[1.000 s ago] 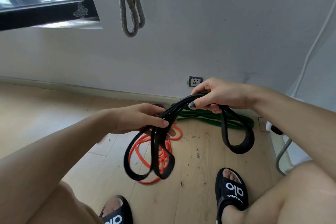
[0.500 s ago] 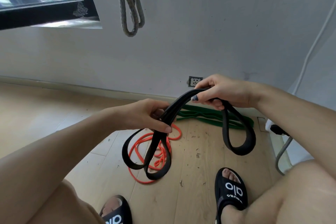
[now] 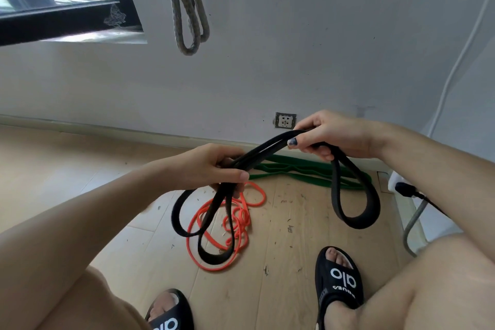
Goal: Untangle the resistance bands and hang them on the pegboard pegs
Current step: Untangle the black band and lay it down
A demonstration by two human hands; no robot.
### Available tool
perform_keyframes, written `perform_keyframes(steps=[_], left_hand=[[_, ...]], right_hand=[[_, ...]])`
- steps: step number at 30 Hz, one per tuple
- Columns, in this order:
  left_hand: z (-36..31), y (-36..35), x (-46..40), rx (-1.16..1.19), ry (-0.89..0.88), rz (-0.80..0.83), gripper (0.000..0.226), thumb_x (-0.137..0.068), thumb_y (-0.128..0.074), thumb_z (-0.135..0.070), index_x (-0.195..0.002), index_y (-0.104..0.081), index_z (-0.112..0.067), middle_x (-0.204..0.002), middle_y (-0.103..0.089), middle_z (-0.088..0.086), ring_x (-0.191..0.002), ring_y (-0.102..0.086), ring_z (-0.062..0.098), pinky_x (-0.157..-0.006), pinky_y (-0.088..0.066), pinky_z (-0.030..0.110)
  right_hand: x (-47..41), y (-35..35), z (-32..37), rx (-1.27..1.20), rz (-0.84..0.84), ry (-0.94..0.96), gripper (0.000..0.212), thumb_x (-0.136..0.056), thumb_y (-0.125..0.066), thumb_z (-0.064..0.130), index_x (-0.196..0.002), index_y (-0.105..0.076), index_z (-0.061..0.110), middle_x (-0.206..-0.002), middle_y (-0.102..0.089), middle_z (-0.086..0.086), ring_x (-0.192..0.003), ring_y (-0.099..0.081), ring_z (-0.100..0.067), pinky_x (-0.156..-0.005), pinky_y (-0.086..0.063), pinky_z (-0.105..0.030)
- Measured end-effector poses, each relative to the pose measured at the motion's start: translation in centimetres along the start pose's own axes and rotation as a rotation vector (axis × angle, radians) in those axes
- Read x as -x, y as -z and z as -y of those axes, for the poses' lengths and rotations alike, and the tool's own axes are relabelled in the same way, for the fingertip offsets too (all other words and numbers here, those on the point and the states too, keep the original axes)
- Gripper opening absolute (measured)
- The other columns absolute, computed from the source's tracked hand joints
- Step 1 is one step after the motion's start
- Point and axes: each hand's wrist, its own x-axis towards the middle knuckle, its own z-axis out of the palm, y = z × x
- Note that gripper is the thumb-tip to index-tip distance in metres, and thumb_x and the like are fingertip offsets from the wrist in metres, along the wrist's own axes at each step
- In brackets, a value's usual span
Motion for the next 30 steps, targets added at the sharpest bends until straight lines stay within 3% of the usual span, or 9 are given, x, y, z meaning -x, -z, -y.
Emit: perform_keyframes(steps=[3,7,10,13,16,20,24,27,30], left_hand=[[0.2,0.0,-0.2,0.076,-0.011,-0.002,0.017,-0.103,-0.061,-0.017,-0.119,-0.062,-0.018,-0.081,-0.068,-0.004,-0.096,-0.075,0.031,-0.093,-0.060,0.044],[-0.1,-0.2,0.0,0.119,0.032,0.037,0.028,-0.102,-0.061,-0.014,-0.128,-0.062,-0.022,-0.098,-0.074,0.008,-0.090,-0.075,0.023,-0.079,-0.061,0.031],[-0.1,-0.1,0.0,0.193,0.035,0.050,0.024,-0.100,-0.063,-0.011,-0.122,-0.066,-0.017,-0.105,-0.075,0.015,-0.099,-0.075,0.028,-0.089,-0.060,0.033],[0.2,0.1,-0.1,0.219,0.053,0.071,0.025,-0.101,-0.060,-0.013,-0.127,-0.061,-0.009,-0.100,-0.074,0.008,-0.100,-0.073,0.027,-0.094,-0.059,0.037],[0.3,0.0,-0.1,0.269,0.077,0.092,0.027,-0.100,-0.062,-0.011,-0.127,-0.061,-0.011,-0.090,-0.071,0.004,-0.087,-0.072,0.025,-0.087,-0.061,0.038],[0.1,-0.2,-0.2,0.312,0.044,0.055,0.026,-0.096,-0.066,-0.013,-0.113,-0.071,-0.032,-0.089,-0.069,0.008,-0.075,-0.067,0.023,-0.073,-0.060,0.034],[0.2,-0.3,-0.4,0.354,0.058,0.063,0.033,-0.098,-0.064,-0.011,-0.129,-0.063,-0.022,-0.110,-0.072,0.021,-0.094,-0.074,0.029,-0.088,-0.062,0.039],[0.3,-0.2,-0.4,0.313,0.082,0.086,0.037,-0.091,-0.070,-0.019,-0.127,-0.062,-0.014,-0.092,-0.069,0.010,-0.079,-0.068,0.020,-0.074,-0.058,0.029],[0.6,-0.1,-0.3,0.243,0.084,0.048,0.039,-0.089,-0.068,-0.033,-0.119,-0.063,-0.008,-0.085,-0.066,0.008,-0.078,-0.063,0.023,-0.074,-0.056,0.032]], right_hand=[[0.1,0.4,-0.3,-0.010,-0.021,-0.009,0.023,-0.097,-0.064,0.013,-0.101,-0.063,-0.010,-0.064,-0.050,0.000,-0.052,-0.036,-0.014,-0.046,-0.033,-0.022],[0.2,0.6,-0.6,-0.008,-0.019,-0.023,0.016,-0.096,-0.065,0.014,-0.095,-0.065,-0.002,-0.065,-0.050,-0.001,-0.051,-0.036,-0.014,-0.046,-0.033,-0.023],[0.1,0.8,-0.9,-0.028,-0.025,-0.028,0.015,-0.096,-0.065,0.015,-0.094,-0.065,-0.001,-0.066,-0.049,-0.002,-0.051,-0.036,-0.014,-0.046,-0.033,-0.022],[0.2,0.9,-1.0,-0.039,-0.022,-0.031,0.013,-0.096,-0.065,0.014,-0.091,-0.066,0.002,-0.066,-0.050,-0.003,-0.051,-0.036,-0.014,-0.046,-0.033,-0.023],[0.1,0.9,-1.0,-0.031,-0.013,-0.032,0.017,-0.097,-0.065,0.014,-0.094,-0.062,-0.002,-0.065,-0.049,-0.002,-0.050,-0.036,-0.013,-0.045,-0.034,-0.022],[0.0,0.8,-0.9,-0.035,-0.031,-0.027,0.016,-0.097,-0.065,0.015,-0.089,-0.063,0.001,-0.065,-0.049,-0.002,-0.050,-0.036,-0.013,-0.045,-0.034,-0.022],[0.2,1.0,-1.1,-0.043,-0.046,-0.035,0.015,-0.097,-0.065,0.014,-0.088,-0.063,0.002,-0.065,-0.049,-0.002,-0.050,-0.036,-0.013,-0.045,-0.034,-0.021],[0.2,0.9,-1.2,-0.030,-0.032,-0.041,0.016,-0.097,-0.064,0.014,-0.092,-0.062,-0.001,-0.065,-0.050,-0.002,-0.050,-0.038,-0.013,-0.045,-0.036,-0.020],[0.2,1.2,-1.4,-0.034,-0.033,-0.044,0.015,-0.096,-0.065,0.014,-0.091,-0.063,0.000,-0.066,-0.051,-0.002,-0.052,-0.038,-0.014,-0.046,-0.035,-0.021]])
